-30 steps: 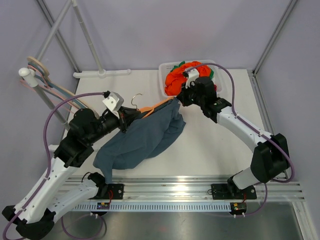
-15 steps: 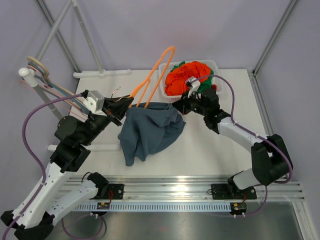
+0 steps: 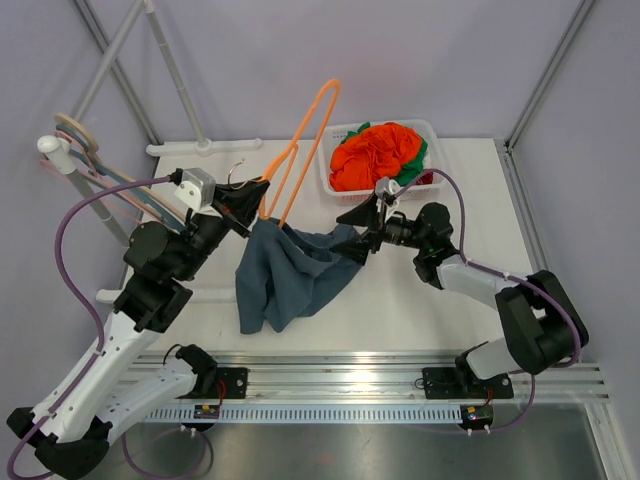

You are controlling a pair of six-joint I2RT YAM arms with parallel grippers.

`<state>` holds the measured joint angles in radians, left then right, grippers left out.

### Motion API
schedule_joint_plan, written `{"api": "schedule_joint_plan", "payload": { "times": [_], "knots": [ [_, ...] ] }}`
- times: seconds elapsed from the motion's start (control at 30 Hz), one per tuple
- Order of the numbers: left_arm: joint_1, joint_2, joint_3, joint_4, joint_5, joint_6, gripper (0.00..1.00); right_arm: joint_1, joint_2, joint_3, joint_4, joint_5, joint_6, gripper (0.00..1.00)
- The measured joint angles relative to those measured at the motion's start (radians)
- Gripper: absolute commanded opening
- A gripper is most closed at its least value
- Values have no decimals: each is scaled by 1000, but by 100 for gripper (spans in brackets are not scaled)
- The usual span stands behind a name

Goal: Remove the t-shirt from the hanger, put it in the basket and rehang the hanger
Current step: Remove the tshirt from the hanger

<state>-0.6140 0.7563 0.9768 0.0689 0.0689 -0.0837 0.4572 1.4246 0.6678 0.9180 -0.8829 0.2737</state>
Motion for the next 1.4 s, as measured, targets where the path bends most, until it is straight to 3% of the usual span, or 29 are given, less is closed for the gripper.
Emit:
{"api": "schedule_joint_plan", "payload": {
  "times": [0.13,0.47,0.67,0.8,0.9,1.1,1.17,1.2,1.27,1.3,1.4],
  "knots": [
    [0,0,0,0,-14,-5,0,36,60,0,64,-35,10,99],
    [0,4,0,-14,-39,-18,0,267,212,19,119,132,-68,99],
    [0,5,0,-27,-81,-24,0,439,286,35,153,349,-152,99],
    [0,6,0,-31,-107,-27,0,560,367,77,178,411,-204,100],
    [0,6,0,-31,-121,-26,0,607,429,127,160,461,-241,99],
    [0,8,-5,-34,-149,-26,0,685,526,262,69,705,-305,99],
    [0,10,-5,-34,-159,-26,0,688,544,277,49,789,-315,86],
    [0,10,-6,-34,-165,-27,0,688,554,283,39,826,-321,71],
    [0,8,-14,-26,-176,-32,0,689,576,290,36,877,-325,57],
    [1,5,-24,-17,-181,-35,0,691,587,289,43,896,-327,44],
    [2,0,-47,-5,-190,-41,0,711,618,254,103,954,-334,27]
  ]
}}
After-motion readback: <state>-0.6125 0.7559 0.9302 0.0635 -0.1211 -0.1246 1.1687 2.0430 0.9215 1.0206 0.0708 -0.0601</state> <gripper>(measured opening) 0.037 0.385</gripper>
